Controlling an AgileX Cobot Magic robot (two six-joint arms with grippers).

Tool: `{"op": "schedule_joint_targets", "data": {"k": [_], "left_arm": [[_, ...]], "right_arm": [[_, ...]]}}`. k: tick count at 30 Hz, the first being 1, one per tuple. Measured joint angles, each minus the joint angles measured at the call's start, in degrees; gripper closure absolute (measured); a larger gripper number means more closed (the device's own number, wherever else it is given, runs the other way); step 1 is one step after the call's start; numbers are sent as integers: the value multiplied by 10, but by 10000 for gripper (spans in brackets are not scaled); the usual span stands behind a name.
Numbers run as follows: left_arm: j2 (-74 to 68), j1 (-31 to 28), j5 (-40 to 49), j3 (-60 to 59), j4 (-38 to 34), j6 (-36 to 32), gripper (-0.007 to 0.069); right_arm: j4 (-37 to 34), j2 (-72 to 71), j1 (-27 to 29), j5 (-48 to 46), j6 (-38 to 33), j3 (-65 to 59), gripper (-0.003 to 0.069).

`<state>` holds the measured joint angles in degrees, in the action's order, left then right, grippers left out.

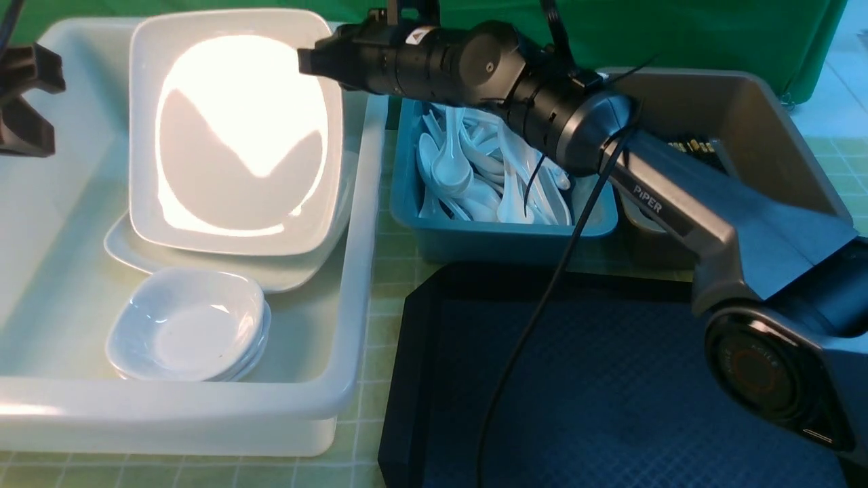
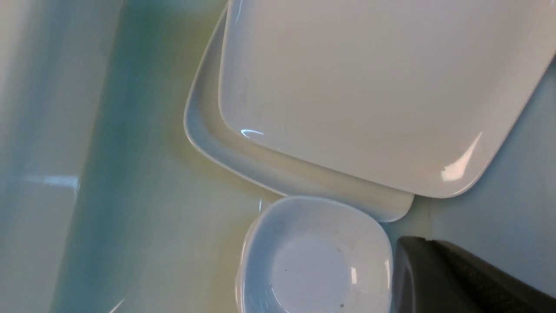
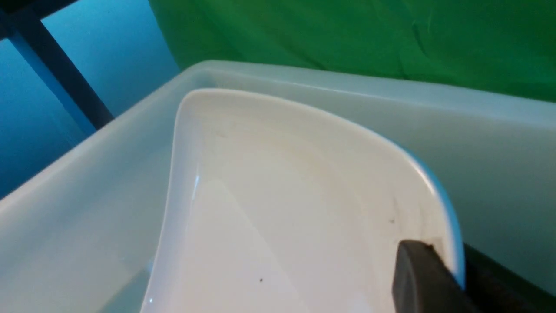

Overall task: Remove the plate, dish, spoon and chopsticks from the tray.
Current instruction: Use the right arm to put the plate into the large storage box on the left

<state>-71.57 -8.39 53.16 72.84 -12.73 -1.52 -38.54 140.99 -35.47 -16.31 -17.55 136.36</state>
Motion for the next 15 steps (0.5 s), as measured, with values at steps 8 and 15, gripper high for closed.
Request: {"op": "schedule_joint_targets", "data": {"k": [8, 15], "left_arm": [[-1, 0, 1, 0, -2, -14, 632], [-14, 0, 1, 0, -39, -69, 632]], "right_arm": [[2, 2, -2, -5, 3, 0, 638], [2, 2, -6, -7, 17, 0, 621]]}}
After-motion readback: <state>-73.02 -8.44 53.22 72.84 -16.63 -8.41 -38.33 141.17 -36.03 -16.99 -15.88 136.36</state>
